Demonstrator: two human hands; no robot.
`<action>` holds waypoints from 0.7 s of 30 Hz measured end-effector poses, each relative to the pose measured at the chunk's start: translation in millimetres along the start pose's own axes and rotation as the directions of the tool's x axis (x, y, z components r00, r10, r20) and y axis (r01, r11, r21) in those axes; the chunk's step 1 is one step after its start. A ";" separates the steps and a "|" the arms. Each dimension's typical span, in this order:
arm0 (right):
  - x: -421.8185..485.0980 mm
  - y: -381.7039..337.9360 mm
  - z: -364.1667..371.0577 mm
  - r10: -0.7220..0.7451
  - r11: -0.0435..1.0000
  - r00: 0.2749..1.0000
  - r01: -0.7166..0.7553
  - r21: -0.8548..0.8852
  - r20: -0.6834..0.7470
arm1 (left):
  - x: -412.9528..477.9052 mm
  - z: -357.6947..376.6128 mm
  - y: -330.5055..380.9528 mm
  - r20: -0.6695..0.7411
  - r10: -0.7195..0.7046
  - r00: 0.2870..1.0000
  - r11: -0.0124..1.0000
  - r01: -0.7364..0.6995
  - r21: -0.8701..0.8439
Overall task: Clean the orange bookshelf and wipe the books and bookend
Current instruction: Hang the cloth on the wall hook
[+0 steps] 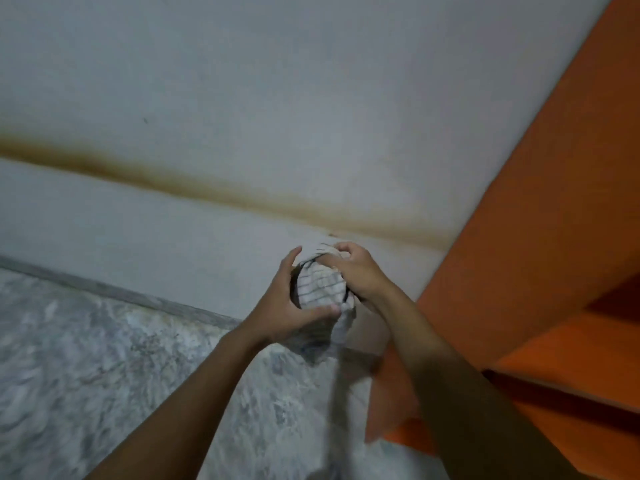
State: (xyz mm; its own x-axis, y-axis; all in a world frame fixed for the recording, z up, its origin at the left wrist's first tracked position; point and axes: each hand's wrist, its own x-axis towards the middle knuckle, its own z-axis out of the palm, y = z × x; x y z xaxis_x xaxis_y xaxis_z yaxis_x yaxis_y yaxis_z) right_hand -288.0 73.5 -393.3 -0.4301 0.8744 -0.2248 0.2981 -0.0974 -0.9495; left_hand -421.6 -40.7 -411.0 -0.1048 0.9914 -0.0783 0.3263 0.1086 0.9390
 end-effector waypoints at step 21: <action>-179.1 -340.2 -113.9 -0.547 0.836 0.831 0.549 0.000 0.101 | -44.5 -82.8 401.4 -0.280 0.115 0.953 0.948 -0.189 -0.255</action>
State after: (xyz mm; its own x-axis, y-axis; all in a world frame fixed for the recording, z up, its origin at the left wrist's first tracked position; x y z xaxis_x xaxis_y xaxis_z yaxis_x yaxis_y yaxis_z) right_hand -215.3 4.2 -5.0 -0.6063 0.7323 0.3101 0.0130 0.3990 -0.9168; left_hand -363.7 -47.2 -2.9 -0.3253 0.9370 0.1271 0.0899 -0.1031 0.9906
